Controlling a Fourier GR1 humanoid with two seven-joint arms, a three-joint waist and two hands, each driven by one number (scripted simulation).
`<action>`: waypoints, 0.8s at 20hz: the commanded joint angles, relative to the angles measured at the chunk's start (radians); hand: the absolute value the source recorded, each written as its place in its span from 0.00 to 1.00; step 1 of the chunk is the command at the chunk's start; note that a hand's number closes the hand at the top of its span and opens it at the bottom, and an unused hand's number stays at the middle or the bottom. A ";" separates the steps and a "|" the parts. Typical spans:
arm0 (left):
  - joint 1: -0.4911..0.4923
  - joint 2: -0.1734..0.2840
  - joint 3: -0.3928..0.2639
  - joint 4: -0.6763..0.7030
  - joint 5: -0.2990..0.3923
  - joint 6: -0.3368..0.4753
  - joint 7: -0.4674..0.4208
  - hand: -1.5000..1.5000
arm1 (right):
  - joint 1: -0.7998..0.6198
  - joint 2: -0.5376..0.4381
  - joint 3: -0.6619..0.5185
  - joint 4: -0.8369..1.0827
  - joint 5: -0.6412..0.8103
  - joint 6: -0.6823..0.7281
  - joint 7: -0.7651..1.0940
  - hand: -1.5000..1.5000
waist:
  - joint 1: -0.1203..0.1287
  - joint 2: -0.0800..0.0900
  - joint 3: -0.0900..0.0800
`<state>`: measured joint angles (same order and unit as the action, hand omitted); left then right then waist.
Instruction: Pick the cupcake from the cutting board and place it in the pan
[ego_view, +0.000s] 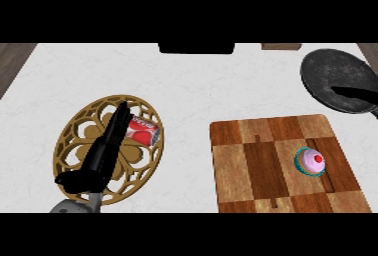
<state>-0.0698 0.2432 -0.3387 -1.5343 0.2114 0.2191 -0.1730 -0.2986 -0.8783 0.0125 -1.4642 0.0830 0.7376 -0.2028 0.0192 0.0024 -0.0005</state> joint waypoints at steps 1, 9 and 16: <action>-0.031 0.011 0.042 0.016 0.019 -0.020 0.025 0.50 | -0.004 0.018 0.127 -0.061 0.157 -0.005 0.005 0.00 | -0.008 0.000 0.001; 0.004 -0.036 0.038 0.018 -0.037 -0.017 0.004 0.50 | 0.012 0.100 0.193 -0.109 0.324 0.015 0.092 0.00 | -0.019 -0.003 0.000; 0.022 -0.050 0.053 -0.103 -0.066 -0.035 0.104 0.50 | 0.044 0.148 0.153 -0.047 0.454 0.004 0.010 0.00 | -0.016 -0.003 0.001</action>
<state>-0.0610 0.2039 -0.2840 -1.5633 0.1694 0.1818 -0.1246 -0.2688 -0.7508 0.1844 -1.5275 0.4750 0.7377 -0.1662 0.0030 -0.0001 0.0000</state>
